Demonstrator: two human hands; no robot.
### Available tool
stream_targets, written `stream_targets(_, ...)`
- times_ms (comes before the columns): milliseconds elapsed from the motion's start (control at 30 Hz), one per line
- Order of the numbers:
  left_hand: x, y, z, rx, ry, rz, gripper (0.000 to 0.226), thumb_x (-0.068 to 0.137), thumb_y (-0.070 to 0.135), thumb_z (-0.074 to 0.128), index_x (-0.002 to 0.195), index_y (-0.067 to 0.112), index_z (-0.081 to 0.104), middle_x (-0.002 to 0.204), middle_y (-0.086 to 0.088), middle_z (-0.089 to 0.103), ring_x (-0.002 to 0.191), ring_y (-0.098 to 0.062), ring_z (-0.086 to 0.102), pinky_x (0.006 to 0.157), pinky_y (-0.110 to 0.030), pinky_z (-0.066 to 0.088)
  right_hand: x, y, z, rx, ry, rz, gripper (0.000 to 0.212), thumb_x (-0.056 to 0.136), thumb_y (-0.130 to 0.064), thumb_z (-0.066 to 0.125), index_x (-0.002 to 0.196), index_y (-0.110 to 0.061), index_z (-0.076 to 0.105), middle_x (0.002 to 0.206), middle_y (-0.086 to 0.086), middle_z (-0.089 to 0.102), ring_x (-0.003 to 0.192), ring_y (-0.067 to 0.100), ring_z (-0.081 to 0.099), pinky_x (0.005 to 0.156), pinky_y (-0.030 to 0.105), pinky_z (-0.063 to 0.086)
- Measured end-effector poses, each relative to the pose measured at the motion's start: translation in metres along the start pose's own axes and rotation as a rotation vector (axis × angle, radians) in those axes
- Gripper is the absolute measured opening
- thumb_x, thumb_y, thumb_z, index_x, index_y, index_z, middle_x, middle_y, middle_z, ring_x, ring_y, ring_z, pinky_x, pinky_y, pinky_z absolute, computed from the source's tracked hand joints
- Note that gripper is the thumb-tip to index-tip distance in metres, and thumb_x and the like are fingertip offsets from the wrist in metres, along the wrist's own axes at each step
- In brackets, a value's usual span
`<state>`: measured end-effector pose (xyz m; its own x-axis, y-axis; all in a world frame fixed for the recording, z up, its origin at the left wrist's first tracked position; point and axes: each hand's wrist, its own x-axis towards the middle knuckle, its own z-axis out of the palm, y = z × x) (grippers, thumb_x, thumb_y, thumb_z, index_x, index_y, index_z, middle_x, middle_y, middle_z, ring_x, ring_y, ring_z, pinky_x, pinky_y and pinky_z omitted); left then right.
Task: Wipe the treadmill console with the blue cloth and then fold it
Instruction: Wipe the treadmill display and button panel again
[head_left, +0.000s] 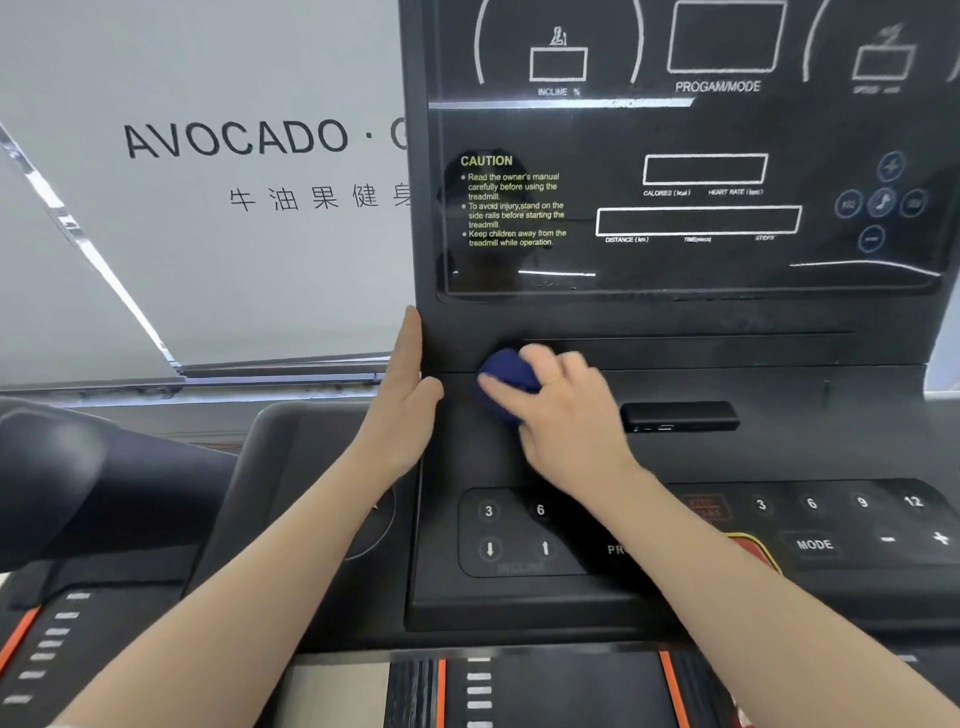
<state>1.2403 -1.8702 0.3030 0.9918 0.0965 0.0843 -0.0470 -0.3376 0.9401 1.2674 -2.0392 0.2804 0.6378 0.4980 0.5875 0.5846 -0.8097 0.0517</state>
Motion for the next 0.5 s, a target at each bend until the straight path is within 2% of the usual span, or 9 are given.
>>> stream_targets(67, 0.000, -0.001, 0.001, 0.029, 0.013, -0.002, 0.074, 0.089, -0.007, 0.030, 0.148, 0.025, -0.001, 0.155, 0.015, 0.002, 0.140, 0.000, 0.007, 0.102, -0.010, 0.011, 0.000, 0.018, -0.005, -0.058, 0.064, 0.057, 0.055, 0.065, -0.012, 0.044, 0.111, -0.030, 0.068, 0.107, 0.012, 0.060, 0.072, 0.031, 0.050, 0.057, 0.031, 0.035)
stream_targets(200, 0.001, -0.001, 0.003, 0.053, 0.031, 0.007, 0.073, 0.090, -0.005, 0.029, 0.148, 0.027, -0.001, 0.154, 0.018, 0.001, 0.140, 0.002, 0.006, 0.105, -0.013, 0.009, -0.021, 0.051, -0.015, -0.056, 0.096, 0.150, 0.057, 0.059, -0.010, 0.053, 0.109, -0.030, 0.069, 0.110, 0.013, 0.060, 0.075, 0.033, 0.051, 0.060, 0.033, 0.040)
stream_targets(367, -0.002, 0.005, 0.019, 0.117, 0.116, -0.008, 0.075, 0.091, 0.001, 0.037, 0.148, 0.022, -0.006, 0.156, 0.014, -0.005, 0.140, 0.002, -0.001, 0.113, -0.019, 0.002, -0.031, 0.063, -0.016, 0.027, 0.184, 0.332, 0.051, 0.065, -0.011, 0.040, 0.101, -0.023, 0.073, 0.108, 0.016, 0.060, 0.072, 0.035, 0.051, 0.060, 0.037, 0.048)
stream_targets(433, 0.000, 0.010, 0.032, 0.149, 0.190, -0.020, 0.080, 0.091, 0.008, 0.047, 0.148, 0.017, -0.008, 0.156, 0.009, -0.006, 0.142, -0.003, -0.003, 0.112, -0.020, 0.002, -0.026, 0.048, -0.008, 0.021, 0.209, 0.297, 0.050, 0.066, -0.007, 0.040, 0.101, -0.020, 0.073, 0.109, 0.019, 0.061, 0.074, 0.036, 0.051, 0.061, 0.036, 0.049)
stream_targets(500, 0.004, 0.015, 0.045, 0.159, 0.274, -0.040, 0.089, 0.089, 0.018, 0.058, 0.147, 0.012, -0.009, 0.157, 0.002, -0.006, 0.143, -0.009, -0.003, 0.115, -0.024, 0.002, -0.024, 0.035, 0.000, 0.008, 0.176, 0.177, 0.050, 0.068, -0.003, 0.041, 0.103, -0.019, 0.072, 0.112, 0.018, 0.061, 0.081, 0.034, 0.049, 0.063, 0.036, 0.048)
